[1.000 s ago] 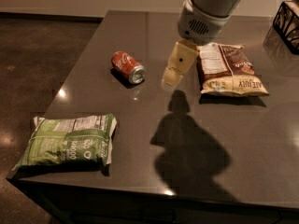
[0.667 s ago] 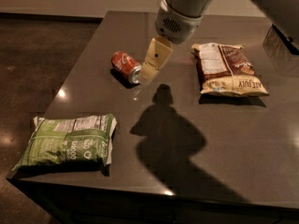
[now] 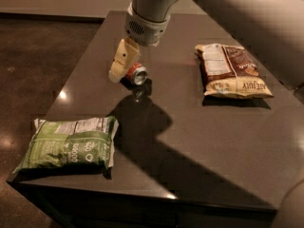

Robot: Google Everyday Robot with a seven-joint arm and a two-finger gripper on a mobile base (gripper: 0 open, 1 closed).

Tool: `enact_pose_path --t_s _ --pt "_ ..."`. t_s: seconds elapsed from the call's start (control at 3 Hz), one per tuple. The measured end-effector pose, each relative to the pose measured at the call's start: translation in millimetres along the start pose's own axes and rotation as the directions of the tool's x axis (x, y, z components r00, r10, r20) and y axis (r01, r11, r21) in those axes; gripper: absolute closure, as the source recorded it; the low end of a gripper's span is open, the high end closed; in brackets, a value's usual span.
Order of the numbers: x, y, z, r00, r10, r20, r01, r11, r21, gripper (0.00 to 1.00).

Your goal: Move coke can near brown chip bag

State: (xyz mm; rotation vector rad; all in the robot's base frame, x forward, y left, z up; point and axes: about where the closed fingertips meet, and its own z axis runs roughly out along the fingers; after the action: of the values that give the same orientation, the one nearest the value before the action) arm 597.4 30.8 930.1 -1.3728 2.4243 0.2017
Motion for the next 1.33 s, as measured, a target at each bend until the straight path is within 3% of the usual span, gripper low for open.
enact_pose_path --t_s 0.67,1.33 --pt "-27 -5 42 0.996 0.065 -0.059 -0.064 0.9976 0.026 0.00" --pt "-36 -21 69 0.986 0.095 -0.136 -0.086 0.9938 0.070 0.00"
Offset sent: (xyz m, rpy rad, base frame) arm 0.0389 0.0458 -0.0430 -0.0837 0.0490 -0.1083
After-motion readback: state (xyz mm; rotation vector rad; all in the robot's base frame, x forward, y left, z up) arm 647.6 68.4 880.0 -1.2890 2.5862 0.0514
